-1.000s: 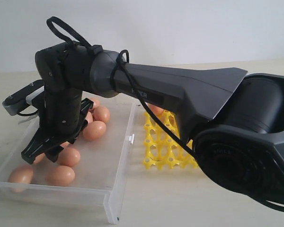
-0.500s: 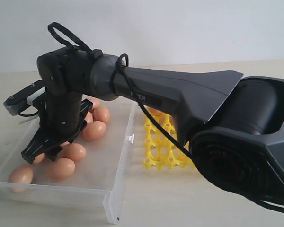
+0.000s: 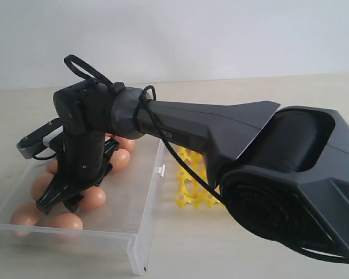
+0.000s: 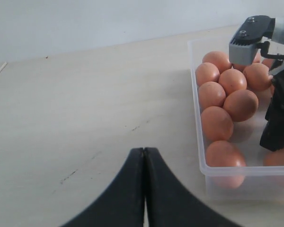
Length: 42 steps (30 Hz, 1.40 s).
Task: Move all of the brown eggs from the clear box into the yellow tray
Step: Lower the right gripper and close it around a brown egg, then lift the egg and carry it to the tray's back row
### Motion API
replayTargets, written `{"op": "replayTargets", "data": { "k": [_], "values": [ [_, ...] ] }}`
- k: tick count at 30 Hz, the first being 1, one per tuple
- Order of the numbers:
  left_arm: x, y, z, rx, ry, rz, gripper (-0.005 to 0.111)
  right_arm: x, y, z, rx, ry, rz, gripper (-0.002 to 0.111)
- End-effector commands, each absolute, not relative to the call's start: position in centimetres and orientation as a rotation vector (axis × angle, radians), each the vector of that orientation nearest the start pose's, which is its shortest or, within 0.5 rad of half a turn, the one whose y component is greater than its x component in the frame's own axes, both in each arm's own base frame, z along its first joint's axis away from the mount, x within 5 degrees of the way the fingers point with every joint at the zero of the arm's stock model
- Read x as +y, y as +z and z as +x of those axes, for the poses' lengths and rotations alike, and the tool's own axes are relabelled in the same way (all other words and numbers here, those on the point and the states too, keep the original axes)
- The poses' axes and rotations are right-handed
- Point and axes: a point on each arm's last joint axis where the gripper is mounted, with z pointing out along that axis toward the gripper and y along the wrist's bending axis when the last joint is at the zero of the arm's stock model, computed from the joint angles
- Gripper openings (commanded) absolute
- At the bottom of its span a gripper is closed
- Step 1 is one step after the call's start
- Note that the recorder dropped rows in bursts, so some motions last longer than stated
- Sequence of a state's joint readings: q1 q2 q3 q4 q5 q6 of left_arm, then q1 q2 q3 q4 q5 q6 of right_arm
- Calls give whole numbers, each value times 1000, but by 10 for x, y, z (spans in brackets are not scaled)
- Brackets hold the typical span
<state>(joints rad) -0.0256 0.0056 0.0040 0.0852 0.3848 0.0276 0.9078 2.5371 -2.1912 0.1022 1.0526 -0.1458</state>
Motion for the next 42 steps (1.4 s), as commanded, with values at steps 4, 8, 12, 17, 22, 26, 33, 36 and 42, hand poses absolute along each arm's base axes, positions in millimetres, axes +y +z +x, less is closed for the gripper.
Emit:
{"op": "replayTargets", "data": {
  "k": [4, 8, 12, 17, 22, 26, 33, 36, 42],
  "values": [
    [1, 179, 53, 1859, 74, 100, 0, 414, 122, 322, 2568, 264, -1406, 25],
    [1, 179, 53, 1859, 74, 100, 0, 415, 127, 324, 2519, 262, -1441, 0],
    [1, 179, 53, 1859, 74, 100, 0, 418, 146, 326, 2454, 307, -1400, 0],
    [1, 179, 53, 1859, 74, 100, 0, 419, 177, 324, 2359, 354, -1405, 0],
    [1, 179, 53, 1859, 74, 100, 0, 417, 221, 322, 2237, 398, -1372, 0],
    [1, 179, 53, 1859, 74, 100, 0, 412, 266, 318, 2118, 431, -1325, 0],
    [1, 179, 53, 1859, 74, 100, 0, 393, 347, 302, 1915, 484, -1245, 0],
    [1, 179, 53, 1859, 74, 100, 0, 384, 368, 296, 1855, 496, -1217, 0],
    [1, 179, 53, 1859, 74, 100, 0, 370, 339, 288, 1793, 512, -1120, 0]
  ]
}}
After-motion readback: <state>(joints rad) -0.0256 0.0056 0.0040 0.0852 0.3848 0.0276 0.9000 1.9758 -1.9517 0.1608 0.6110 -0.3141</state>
